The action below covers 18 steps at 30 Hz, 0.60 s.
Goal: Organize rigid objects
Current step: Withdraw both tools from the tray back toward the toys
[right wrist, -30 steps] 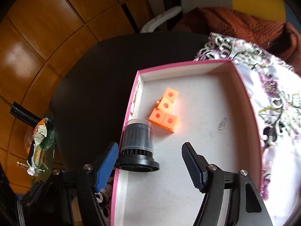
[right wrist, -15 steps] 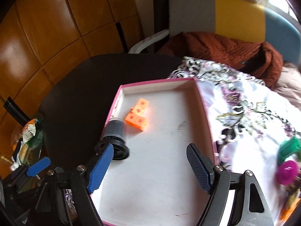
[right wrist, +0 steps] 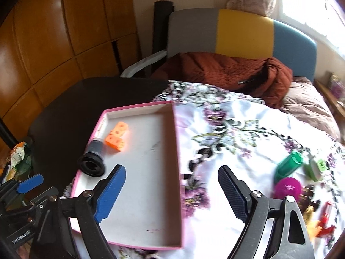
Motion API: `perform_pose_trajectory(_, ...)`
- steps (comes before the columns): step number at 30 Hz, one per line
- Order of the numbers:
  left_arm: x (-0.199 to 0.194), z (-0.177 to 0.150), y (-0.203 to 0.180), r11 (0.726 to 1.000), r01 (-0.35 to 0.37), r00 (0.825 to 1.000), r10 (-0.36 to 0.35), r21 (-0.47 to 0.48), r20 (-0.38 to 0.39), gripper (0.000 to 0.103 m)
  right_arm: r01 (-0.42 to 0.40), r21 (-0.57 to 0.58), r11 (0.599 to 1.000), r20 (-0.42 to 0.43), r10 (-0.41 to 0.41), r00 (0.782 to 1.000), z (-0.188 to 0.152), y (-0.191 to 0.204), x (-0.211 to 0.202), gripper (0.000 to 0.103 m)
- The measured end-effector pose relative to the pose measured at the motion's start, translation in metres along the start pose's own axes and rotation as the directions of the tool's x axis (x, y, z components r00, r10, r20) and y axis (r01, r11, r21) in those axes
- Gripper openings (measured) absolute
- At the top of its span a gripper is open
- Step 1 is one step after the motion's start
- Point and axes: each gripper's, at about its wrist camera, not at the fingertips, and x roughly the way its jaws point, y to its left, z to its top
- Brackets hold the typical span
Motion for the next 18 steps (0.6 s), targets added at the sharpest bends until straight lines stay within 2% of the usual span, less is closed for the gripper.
perform_pose_trajectory(9,0.002,0.0,-0.026,0.996,0.023,1.0,-0.022,0.081,-0.018,0.055,0.096,0.084,0.992,0.022,-0.098,0.995,-0.007,-0.062,-0.022,0.09)
perform_pose_trajectory(18,0.007,0.003,-0.046,0.99,0.041,0.999,-0.037,0.135,-0.025,0.055,0.227,0.188,0.956,0.021,-0.235,0.972,-0.02,-0.137,-0.049,0.091)
